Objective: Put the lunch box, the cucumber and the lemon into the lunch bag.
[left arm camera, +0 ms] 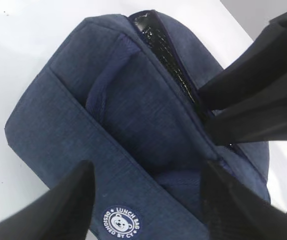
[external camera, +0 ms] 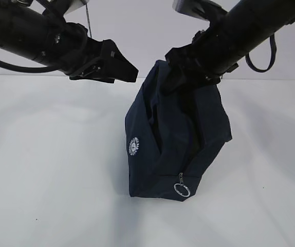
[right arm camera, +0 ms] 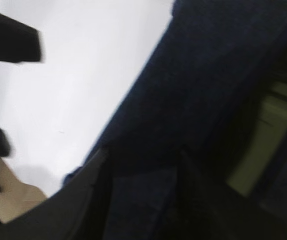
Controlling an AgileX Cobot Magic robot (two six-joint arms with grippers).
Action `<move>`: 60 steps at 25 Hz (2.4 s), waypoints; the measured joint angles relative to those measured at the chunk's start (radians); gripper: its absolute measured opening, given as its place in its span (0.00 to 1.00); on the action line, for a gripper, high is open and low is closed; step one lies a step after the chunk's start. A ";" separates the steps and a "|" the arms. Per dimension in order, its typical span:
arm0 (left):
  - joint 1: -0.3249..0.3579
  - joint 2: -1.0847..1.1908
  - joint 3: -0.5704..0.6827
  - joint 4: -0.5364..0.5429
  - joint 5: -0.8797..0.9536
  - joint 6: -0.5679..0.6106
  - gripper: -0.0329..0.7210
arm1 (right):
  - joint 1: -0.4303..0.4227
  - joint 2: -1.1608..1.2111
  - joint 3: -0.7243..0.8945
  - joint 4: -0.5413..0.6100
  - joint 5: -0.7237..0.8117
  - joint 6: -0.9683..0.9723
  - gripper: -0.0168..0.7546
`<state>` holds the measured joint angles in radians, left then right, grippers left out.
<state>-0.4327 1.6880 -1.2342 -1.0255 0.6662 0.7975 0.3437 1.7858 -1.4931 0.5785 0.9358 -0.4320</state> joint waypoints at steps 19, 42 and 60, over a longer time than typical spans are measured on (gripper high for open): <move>0.065 0.000 0.000 0.037 0.090 -0.048 0.66 | -0.002 0.062 0.000 0.274 -0.043 -0.209 0.47; -0.050 0.048 -0.004 -0.016 0.136 -0.119 0.66 | -0.002 0.109 0.000 0.333 -0.087 -0.212 0.47; -0.050 0.132 -0.006 0.043 0.066 -0.187 0.65 | -0.002 0.115 0.000 0.339 -0.095 -0.235 0.47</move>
<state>-0.4826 1.8198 -1.2403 -0.9823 0.7320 0.6104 0.3414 1.9004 -1.4931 0.9173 0.8405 -0.6667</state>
